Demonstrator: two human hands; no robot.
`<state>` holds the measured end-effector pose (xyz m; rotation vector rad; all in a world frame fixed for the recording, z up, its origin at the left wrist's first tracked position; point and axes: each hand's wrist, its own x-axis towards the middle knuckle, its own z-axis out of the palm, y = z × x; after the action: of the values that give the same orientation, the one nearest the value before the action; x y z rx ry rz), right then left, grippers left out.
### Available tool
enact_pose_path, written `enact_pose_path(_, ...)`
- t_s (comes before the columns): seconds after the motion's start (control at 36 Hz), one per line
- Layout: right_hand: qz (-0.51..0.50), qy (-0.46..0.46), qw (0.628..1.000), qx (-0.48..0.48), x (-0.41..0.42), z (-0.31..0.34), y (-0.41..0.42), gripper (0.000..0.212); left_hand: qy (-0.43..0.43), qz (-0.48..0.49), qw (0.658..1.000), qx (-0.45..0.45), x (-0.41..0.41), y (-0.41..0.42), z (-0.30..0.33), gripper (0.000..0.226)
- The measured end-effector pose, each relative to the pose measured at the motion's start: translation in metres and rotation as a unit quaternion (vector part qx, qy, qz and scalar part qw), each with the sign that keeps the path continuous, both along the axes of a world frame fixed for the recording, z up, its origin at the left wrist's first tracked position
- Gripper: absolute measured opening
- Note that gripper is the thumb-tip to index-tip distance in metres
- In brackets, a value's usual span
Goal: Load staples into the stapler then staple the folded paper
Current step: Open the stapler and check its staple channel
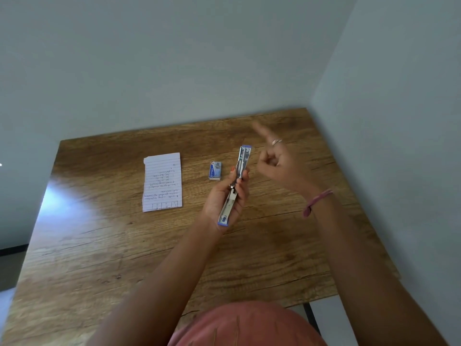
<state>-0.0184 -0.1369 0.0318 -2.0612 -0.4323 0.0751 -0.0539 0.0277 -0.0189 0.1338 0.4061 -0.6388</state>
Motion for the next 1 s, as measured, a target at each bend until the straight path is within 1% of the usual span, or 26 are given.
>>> enact_pose_path(0.03, 0.043, 0.013, 0.997, -0.061, -0.001, -0.001, 0.001, 0.074, 0.004, 0.003, 1.000, -0.004, 0.000, 0.000, 0.000, 0.035)
enact_pose_path(0.06, 0.066, 0.021, 0.993, -0.093, -0.003, -0.002, 0.001, 0.076, 0.009, 0.005, 1.000, -0.008, 0.000, 0.000, 0.000, 0.035)
enact_pose_path(0.08, 0.061, 0.021, 0.994, -0.091, -0.003, -0.002, 0.002, 0.076, 0.011, 0.006, 1.000, -0.009, 0.000, 0.001, 0.000, 0.035)
enact_pose_path(0.11, 0.031, 0.016, 0.998, -0.058, -0.003, -0.002, 0.004, 0.076, 0.011, 0.006, 1.000, -0.008, 0.000, 0.001, 0.000, 0.034)
enact_pose_path(0.17, -0.042, 0.002, 0.998, 0.052, -0.002, -0.003, 0.006, 0.077, 0.011, 0.007, 1.000, -0.011, 0.000, 0.002, 0.000, 0.034)
enact_pose_path(0.19, -0.061, -0.002, 0.995, 0.084, -0.002, -0.004, 0.006, 0.076, 0.013, 0.009, 1.000, -0.012, -0.001, 0.002, 0.000, 0.035)
enact_pose_path(0.22, -0.059, -0.003, 0.995, 0.085, -0.001, -0.004, 0.005, 0.075, 0.015, 0.011, 1.000, -0.013, -0.001, 0.002, 0.000, 0.037)
enact_pose_path(0.31, 0.024, 0.011, 0.999, -0.041, -0.002, -0.005, 0.004, 0.066, 0.026, 0.018, 0.999, -0.015, 0.000, 0.003, 0.000, 0.042)
enact_pose_path(0.33, 0.022, 0.011, 0.999, -0.044, -0.002, -0.006, 0.005, 0.064, 0.027, 0.018, 0.999, -0.013, 0.000, 0.003, 0.000, 0.042)
enact_pose_path(0.36, 0.001, 0.005, 1.000, -0.018, -0.002, -0.005, 0.007, 0.064, 0.027, 0.017, 0.999, -0.011, -0.001, 0.004, -0.001, 0.042)
enact_pose_path(0.42, -0.061, -0.005, 0.996, 0.073, -0.002, -0.004, 0.010, 0.069, 0.027, 0.015, 0.999, -0.012, -0.001, 0.004, -0.001, 0.043)
enact_pose_path(0.44, -0.078, -0.004, 0.992, 0.097, -0.001, -0.004, 0.010, 0.070, 0.027, 0.015, 0.999, -0.013, -0.001, 0.004, -0.002, 0.043)
enact_pose_path(0.47, -0.076, 0.001, 0.993, 0.094, -0.001, -0.003, 0.010, 0.068, 0.026, 0.016, 0.999, -0.014, -0.001, 0.004, -0.002, 0.043)
enact_pose_path(0.56, 0.016, 0.030, 0.999, -0.025, -0.002, -0.004, 0.010, 0.064, 0.026, 0.018, 0.999, -0.018, -0.001, 0.003, -0.001, 0.039)
enact_pose_path(0.58, 0.027, 0.037, 0.998, -0.043, -0.003, -0.006, 0.012, 0.065, 0.028, 0.018, 0.999, -0.020, -0.001, 0.003, -0.001, 0.038)
enact_pose_path(0.67, -0.013, 0.044, 0.999, -0.010, -0.005, -0.011, 0.014, 0.070, 0.028, 0.018, 0.999, -0.013, -0.001, 0.004, -0.002, 0.036)
enact_pose_path(0.72, -0.035, 0.057, 0.998, 0.016, -0.006, -0.015, 0.014, 0.071, 0.027, 0.015, 1.000, 0.002, -0.001, 0.005, -0.002, 0.038)
enact_pose_path(0.83, -0.067, 0.100, 0.992, 0.050, -0.007, -0.029, 0.011, 0.069, 0.031, 0.012, 0.998, 0.059, -0.001, 0.007, -0.003, 0.052)
enact_pose_path(0.89, -0.090, 0.124, 0.986, 0.070, -0.009, -0.037, 0.009, 0.068, 0.033, 0.010, 0.996, 0.082, -0.001, 0.008, -0.003, 0.054)
enact_pose_path(0.92, -0.101, 0.135, 0.982, 0.082, -0.010, -0.041, 0.008, 0.067, 0.034, 0.008, 0.995, 0.091, -0.001, 0.009, -0.003, 0.051)
enact_pose_path(1.0, -0.124, 0.160, 0.973, 0.107, -0.016, -0.052, 0.006, 0.066, 0.030, -0.001, 0.990, 0.139, 0.000, 0.011, -0.004, 0.031)
